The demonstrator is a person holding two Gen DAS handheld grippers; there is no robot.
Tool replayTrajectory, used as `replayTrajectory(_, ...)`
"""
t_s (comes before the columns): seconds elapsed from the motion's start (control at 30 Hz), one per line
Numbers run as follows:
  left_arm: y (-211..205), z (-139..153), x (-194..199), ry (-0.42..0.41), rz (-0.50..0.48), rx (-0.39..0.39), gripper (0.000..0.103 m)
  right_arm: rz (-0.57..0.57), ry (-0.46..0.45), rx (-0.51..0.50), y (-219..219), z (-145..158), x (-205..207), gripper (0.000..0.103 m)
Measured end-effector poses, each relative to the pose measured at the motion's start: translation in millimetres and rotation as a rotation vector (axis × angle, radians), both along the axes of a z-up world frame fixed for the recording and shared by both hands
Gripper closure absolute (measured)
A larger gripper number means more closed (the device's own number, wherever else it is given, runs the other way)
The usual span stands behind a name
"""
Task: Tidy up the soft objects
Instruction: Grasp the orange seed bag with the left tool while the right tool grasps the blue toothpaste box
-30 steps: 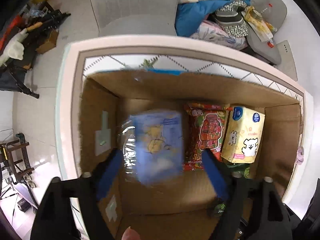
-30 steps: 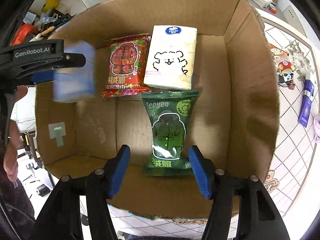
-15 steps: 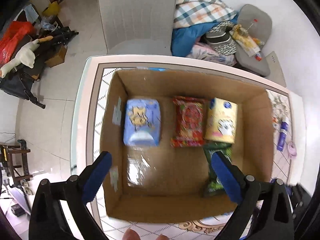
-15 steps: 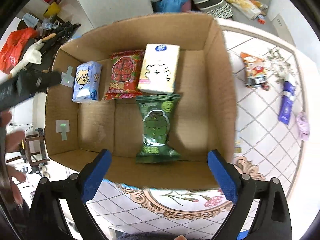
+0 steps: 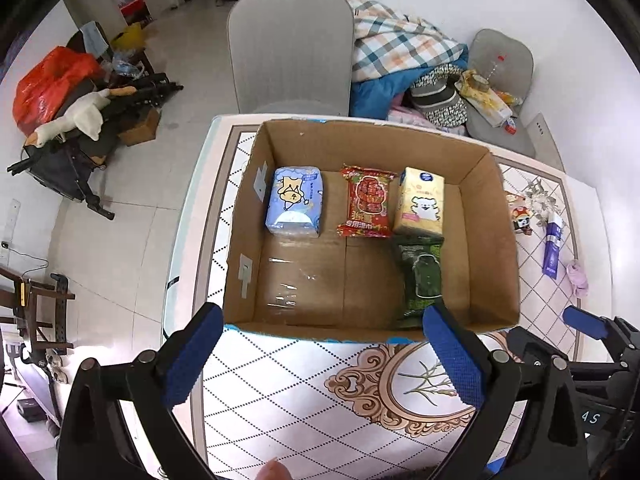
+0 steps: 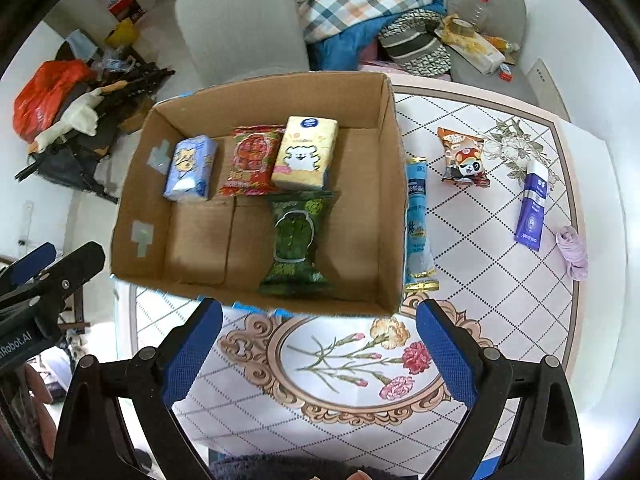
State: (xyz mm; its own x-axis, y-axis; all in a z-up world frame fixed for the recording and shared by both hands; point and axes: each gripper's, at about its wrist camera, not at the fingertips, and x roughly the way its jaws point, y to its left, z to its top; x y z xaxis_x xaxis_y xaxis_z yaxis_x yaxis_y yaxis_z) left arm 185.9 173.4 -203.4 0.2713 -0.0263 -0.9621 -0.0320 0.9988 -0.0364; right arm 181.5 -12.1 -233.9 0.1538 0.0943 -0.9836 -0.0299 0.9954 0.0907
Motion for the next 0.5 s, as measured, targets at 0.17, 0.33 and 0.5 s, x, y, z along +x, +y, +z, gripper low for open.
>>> replayTrajectory(0.17,-19.3,11.0,-3.7,-0.001,-0.011,0.009,0.001,-0.003,0.001,0.078,-15.0,10.1,-12.9,0.004)
replayTrajectory(0.33,-76.4,29.4,4.6,-0.031,-0.091,-0.002,0.001,-0.085,0.002,0.133,-68.0,15.5,-17.4,0.004)
replayTrajectory(0.5,-156.3,29.2,26.7,-0.009,-0.188,-0.052,0.001,-0.23,-0.005,0.116,-154.4,18.8,-16.4,0.004)
